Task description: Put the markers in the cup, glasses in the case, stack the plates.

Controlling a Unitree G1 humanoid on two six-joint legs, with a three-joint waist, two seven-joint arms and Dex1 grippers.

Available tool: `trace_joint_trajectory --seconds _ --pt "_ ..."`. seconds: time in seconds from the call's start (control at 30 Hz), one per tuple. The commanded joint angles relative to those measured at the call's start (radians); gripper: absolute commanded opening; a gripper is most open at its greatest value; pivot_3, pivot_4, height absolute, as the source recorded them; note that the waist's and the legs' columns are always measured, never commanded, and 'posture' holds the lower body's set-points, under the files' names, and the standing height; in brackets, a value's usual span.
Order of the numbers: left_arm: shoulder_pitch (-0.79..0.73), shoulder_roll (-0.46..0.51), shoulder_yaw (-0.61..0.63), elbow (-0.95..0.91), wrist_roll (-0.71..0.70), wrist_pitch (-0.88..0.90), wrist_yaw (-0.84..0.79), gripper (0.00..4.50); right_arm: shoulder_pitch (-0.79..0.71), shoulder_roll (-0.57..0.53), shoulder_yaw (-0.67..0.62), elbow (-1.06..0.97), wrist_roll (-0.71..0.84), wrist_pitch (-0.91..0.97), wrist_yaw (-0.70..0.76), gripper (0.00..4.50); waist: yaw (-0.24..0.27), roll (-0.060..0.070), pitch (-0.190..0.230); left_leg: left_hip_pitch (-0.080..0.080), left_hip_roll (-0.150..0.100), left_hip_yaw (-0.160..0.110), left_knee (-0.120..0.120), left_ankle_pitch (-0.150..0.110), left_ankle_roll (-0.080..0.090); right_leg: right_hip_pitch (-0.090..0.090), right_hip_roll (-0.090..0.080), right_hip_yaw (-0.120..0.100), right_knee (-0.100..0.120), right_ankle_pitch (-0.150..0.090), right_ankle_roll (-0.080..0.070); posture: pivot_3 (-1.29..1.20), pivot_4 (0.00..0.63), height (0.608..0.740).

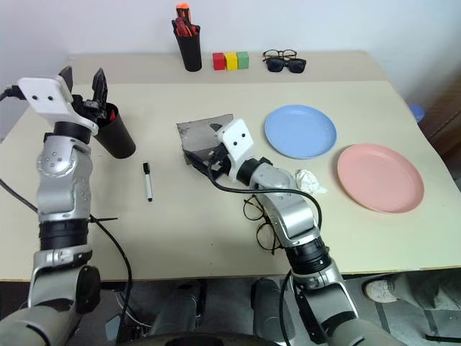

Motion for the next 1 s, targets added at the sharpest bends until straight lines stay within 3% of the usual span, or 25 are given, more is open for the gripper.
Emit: trace_joint_trajectory --seconds 0.03,0.17,0.3,0.5,0.6,0.83,0.93,1.0 --pt "0.109 0.088 -0.069 -0.231 -0.08 0.337 -0.037 4.27 -0.007 -0.024 -0.038 -0.027 0.012 -0.018 0.013 4.5 -0.001 0.0 0.0 0.0 0.0 0.0 0.0 0.0 0.0 0.0 0.0 0.0 0.0 0.0 0.0 0.0 0.15 0.74" --pt "0.118 0.091 -0.073 -0.315 -0.075 0.698 0.112 4.44 -0.013 -0.034 -0.047 -0.01 0.014 -0.023 0.024 4.5 0.0 0.0 0.0 0.001 0.001 -0.001 0.0 0.0 0.0 0.0 0.001 0.0 0.001 0.0 0.0 0.0 0.15 0.74" --pt "0.06 0.012 -0.072 -0.267 -0.054 1.037 0.236 4.44 -0.017 -0.024 -0.033 0.001 0.01 -0.029 0.037 4.5 0.0 0.0 0.0 0.001 0.0 -0.001 0.001 0.0 0.0 0.001 0.001 0.0 0.001 0.0 0.0 0.0 0.15 0.74" --pt "-0.057 -0.089 -0.055 -0.077 -0.018 1.136 0.27 4.44 -0.003 -0.004 0.002 -0.014 0.005 -0.034 0.048 4.5 0.002 0.0 0.0 0.001 0.0 -0.001 0.001 0.0 0.0 0.001 0.001 -0.001 0.001 0.0 0.0 0.0 0.15 0.74" --pt "-0.087 -0.115 -0.056 -0.01 0.01 1.132 0.281 3.7 0.011 -0.005 0.018 -0.027 -0.009 -0.038 0.044 4.5 0.002 0.0 0.0 0.001 0.0 -0.001 0.001 0.0 0.0 0.001 0.001 0.0 0.001 0.0 0.0 0.0 0.15 0.74" --pt "-0.103 -0.11 -0.083 -0.01 0.043 1.098 0.247 0.26 0.028 -0.011 0.015 -0.053 -0.015 -0.031 0.027 4.5 0.003 0.001 0.0 0.001 0.0 -0.001 0.001 0.0 0.0 0.001 0.001 0.0 0.001 0.0 0.0 0.0 0.15 0.74" --pt "-0.089 -0.022 -0.19 -0.072 0.099 0.869 0.145 0.06 0.027 -0.012 0.013 -0.052 -0.017 -0.031 0.023 4.5 0.002 0.0 0.0 0.001 0.0 -0.001 0.0 0.0 0.0 0.0 0.001 0.0 0.001 0.0 0.0 0.0 0.15 0.74" --pt "-0.131 -0.047 -0.132 -0.114 0.055 0.701 0.088 0.06 0.024 -0.012 0.012 -0.05 -0.017 -0.032 0.022 4.5 0.004 0.0 0.0 0.001 0.0 -0.001 0.0 0.0 -0.001 0.0 0.001 0.0 0.001 0.0 0.0 0.0 0.15 0.74"
